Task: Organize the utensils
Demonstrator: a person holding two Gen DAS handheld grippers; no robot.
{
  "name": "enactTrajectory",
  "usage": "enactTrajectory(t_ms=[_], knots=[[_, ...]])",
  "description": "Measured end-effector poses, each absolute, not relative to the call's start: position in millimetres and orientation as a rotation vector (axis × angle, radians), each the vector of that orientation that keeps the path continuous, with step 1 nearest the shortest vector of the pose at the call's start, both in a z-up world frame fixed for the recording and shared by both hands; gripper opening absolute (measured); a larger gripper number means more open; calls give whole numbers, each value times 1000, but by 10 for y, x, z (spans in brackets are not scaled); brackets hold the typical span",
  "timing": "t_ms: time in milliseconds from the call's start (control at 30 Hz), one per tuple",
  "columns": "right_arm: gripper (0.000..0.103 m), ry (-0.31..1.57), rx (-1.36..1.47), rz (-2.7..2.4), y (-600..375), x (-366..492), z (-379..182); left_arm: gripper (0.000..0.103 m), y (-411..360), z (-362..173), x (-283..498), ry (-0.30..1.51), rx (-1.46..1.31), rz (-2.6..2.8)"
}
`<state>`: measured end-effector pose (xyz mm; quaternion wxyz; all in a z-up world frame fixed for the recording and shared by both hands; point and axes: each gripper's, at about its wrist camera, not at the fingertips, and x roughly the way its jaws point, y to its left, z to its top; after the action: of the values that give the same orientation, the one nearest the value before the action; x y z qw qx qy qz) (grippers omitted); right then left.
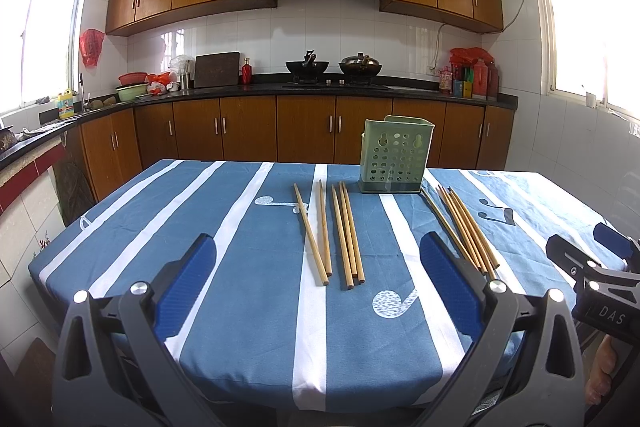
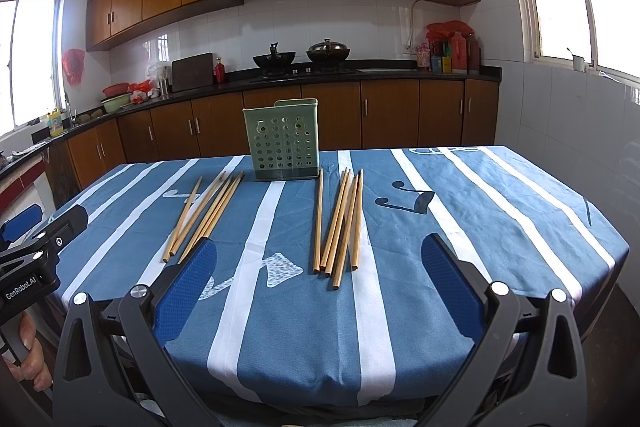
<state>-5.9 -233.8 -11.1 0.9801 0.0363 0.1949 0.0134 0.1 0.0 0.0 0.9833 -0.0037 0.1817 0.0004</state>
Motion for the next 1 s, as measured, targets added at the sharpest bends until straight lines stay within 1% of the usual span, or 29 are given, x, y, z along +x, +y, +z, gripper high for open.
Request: enactTrajectory(t_ms=[1000], knots=[[101, 394, 76, 28, -2339, -50, -124, 99, -4, 7, 13, 367, -6, 1]])
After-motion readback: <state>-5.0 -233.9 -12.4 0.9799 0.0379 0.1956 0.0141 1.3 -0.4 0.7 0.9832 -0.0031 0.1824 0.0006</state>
